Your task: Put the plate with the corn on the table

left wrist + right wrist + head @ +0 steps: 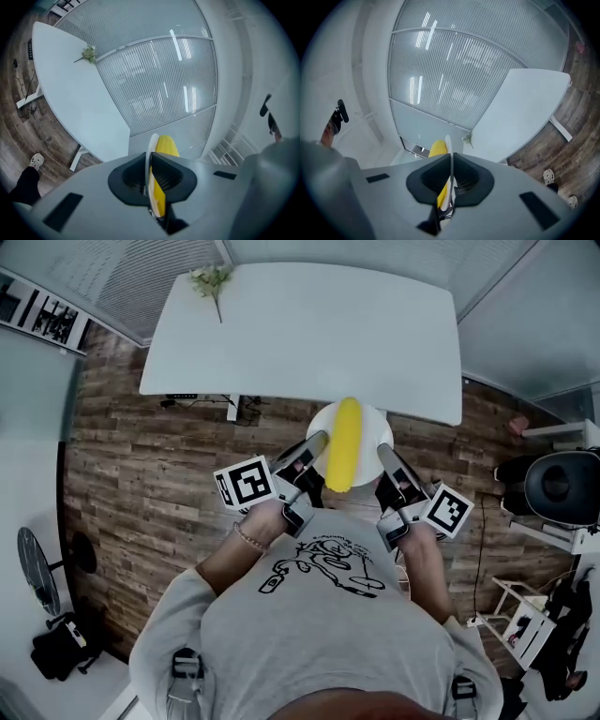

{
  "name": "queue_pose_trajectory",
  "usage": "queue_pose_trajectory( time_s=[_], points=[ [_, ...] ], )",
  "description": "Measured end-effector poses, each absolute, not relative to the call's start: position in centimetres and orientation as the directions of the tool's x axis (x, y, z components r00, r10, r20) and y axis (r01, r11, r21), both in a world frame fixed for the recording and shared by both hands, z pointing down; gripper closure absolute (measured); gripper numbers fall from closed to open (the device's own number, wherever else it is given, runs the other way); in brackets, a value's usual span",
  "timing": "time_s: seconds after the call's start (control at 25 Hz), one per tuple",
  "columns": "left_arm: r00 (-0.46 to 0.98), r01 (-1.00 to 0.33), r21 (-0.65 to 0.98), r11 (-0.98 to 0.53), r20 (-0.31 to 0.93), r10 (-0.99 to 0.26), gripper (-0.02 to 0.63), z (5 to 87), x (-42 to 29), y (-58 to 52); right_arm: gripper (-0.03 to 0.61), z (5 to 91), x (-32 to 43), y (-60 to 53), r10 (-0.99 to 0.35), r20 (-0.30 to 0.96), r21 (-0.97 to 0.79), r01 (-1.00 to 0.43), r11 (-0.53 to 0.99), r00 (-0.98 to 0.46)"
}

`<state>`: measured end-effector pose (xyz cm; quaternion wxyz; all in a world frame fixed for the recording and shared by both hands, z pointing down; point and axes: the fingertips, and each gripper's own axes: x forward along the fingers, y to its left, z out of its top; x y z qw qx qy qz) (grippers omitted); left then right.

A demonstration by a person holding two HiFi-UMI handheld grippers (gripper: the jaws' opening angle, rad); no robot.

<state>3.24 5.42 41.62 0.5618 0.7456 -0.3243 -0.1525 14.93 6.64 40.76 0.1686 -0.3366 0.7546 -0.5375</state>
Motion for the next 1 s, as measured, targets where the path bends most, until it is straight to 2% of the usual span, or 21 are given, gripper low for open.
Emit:
queue_pose_trajectory(
  time_s=[0.6, 1.0],
  points=[
    [0.77, -0.334, 0.922, -0.195, 0.147, -0.621, 0.58, 41.9, -1.3, -12.6, 0.558, 41.2, 10.2, -11.1, -0.705, 0.152, -0.916, -0.366, 0.162, -0.693],
    [0.798, -0.338, 0.916, -0.215, 0.159, -0.581, 0.58, 42.9, -1.3, -19.7, 0.557, 42.4, 10.0, -17.8, -0.73, 0.158, -0.917, -0.373, 0.142, -0.665]
  ],
)
